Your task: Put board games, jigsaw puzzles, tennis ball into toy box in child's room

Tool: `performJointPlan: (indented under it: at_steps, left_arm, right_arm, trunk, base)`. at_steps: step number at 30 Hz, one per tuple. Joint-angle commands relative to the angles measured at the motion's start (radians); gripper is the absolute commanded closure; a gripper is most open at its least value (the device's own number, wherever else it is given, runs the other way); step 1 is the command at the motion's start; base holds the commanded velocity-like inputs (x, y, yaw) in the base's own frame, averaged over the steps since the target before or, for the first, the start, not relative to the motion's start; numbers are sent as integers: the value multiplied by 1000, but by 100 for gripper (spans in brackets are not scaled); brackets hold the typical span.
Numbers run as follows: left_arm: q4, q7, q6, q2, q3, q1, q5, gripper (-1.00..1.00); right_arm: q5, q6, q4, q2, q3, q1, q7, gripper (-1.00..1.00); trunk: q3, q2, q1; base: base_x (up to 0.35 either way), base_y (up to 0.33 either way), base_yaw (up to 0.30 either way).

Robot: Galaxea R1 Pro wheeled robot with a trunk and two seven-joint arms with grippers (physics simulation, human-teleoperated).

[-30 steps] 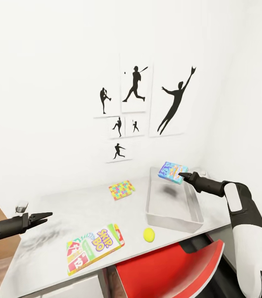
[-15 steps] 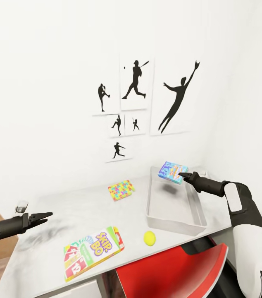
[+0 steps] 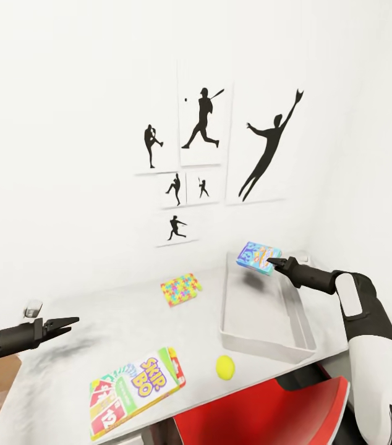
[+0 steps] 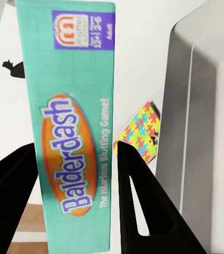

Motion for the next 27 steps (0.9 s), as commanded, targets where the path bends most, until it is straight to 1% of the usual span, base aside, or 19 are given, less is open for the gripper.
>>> performJointPlan:
  at_steps: [1, 13, 27]
  left_arm:
    - [-1, -9, 10, -1, 1, -1, -10, -100]
    - [-1, -9, 10, -1, -2, -1, -10, -100]
    - [-1, -9, 10, -1, -3, -1, -10, -100]
  right_arm:
    - [9, 4, 0, 0, -3, -1, 11, 100]
    - [9, 4, 0, -1, -3, -1, 11, 100]
    - [9, 3, 0, 0, -3, -1, 11, 100]
  trunk:
    - [-2, -2, 1]
    - [-2, -2, 1]
    - [-2, -2, 1]
  base:
    - [79, 0, 0]
    - [106, 0, 0]
    - [13, 0, 0]
